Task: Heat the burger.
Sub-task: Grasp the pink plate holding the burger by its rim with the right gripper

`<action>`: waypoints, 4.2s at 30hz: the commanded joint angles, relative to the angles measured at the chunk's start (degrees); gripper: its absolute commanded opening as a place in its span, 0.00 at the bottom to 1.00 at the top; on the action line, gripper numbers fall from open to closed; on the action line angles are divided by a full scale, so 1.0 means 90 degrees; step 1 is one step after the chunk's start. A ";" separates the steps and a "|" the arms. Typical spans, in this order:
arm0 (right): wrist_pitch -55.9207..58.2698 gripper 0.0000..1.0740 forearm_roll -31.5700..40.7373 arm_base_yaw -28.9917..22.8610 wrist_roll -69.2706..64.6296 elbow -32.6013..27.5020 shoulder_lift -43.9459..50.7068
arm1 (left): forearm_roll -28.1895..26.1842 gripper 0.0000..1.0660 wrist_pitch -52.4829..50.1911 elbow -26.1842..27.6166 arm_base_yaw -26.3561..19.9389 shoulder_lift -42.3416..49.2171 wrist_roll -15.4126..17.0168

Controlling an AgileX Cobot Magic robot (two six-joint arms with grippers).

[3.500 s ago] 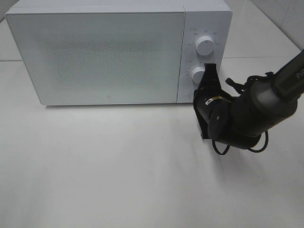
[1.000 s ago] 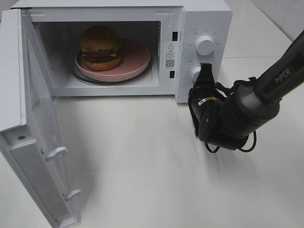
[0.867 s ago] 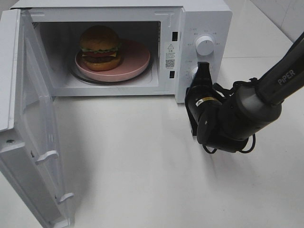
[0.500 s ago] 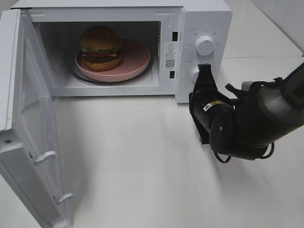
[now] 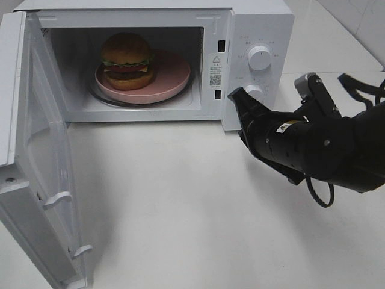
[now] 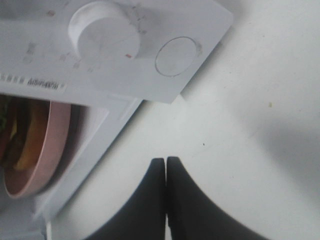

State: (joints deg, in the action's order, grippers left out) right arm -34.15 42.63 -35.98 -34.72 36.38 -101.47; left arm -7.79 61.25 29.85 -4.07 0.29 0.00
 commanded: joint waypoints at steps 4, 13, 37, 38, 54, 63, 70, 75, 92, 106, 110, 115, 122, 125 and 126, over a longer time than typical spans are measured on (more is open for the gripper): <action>0.1522 0.00 -0.0070 -0.0006 0.2909 0.0000 0.0592 | -0.0006 0.92 -0.0006 -0.0025 0.0025 0.0102 0.0000; 0.3533 0.01 -0.0274 -0.0006 0.5309 0.0000 0.0681 | -0.0006 0.92 -0.0006 -0.0025 0.0025 0.0102 0.0000; 0.7881 0.05 -0.4915 -0.0006 0.9543 0.1948 0.0681 | -0.0006 0.92 -0.0006 -0.0025 0.0025 0.0102 0.0000; 0.7881 0.05 -0.4915 -0.0006 0.9543 0.1948 0.0681 | -0.0006 0.92 -0.0006 -0.0025 0.0025 0.0102 0.0000; 0.6755 0.17 -0.5787 -0.0006 1.1625 0.2661 0.0681 | -0.0006 0.92 -0.0006 -0.0025 0.0025 0.0102 0.0000; 0.6067 0.77 -0.5800 -0.0006 1.1548 0.2687 0.0681 | -0.0006 0.92 -0.0006 -0.0025 0.0025 0.0102 0.0000; 0.5685 0.94 -0.6118 -0.0006 1.1561 0.2706 0.0675 | -0.0006 0.92 -0.0006 -0.0025 0.0025 0.0102 0.0000; 0.5749 0.93 -0.6143 -0.0013 1.1561 0.2992 0.0490 | -0.0006 0.92 -0.0006 -0.0025 0.0025 0.0102 0.0000; 0.5965 0.89 -0.6143 -0.0229 1.1472 0.4609 -0.0955 | -0.0006 0.92 -0.0006 -0.0025 0.0025 0.0102 0.0000; 0.6290 0.86 -0.6143 -0.0267 1.1198 0.5971 -0.2158 | -0.0006 0.92 -0.0006 -0.0025 0.0025 0.0102 0.0000; 0.6468 0.84 -0.6143 -0.0267 1.1198 0.6366 -0.2515 | -0.0006 0.92 -0.0006 -0.0025 0.0025 0.0102 0.0000; 0.6500 0.83 -0.6245 -0.0255 1.1198 0.6837 -0.2865 | -0.0006 0.92 -0.0006 -0.0025 0.0025 0.0102 0.0000; 0.6672 0.82 -0.6277 -0.0242 1.1045 0.7493 -0.3425 | -0.0006 0.92 -0.0006 -0.0025 0.0025 0.0102 0.0000; 0.6755 0.81 -0.6283 -0.0223 1.1014 0.7639 -0.3546 | -0.0006 0.92 -0.0006 -0.0025 0.0025 0.0102 0.0000; 0.6761 0.81 -0.6283 -0.0223 1.1014 0.7697 -0.3591 | -0.0006 0.92 -0.0006 -0.0025 0.0025 0.0102 0.0000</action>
State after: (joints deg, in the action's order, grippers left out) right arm 26.13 -13.64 -38.16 65.09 105.14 -133.73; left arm -7.79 61.25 29.85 -4.07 0.29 0.00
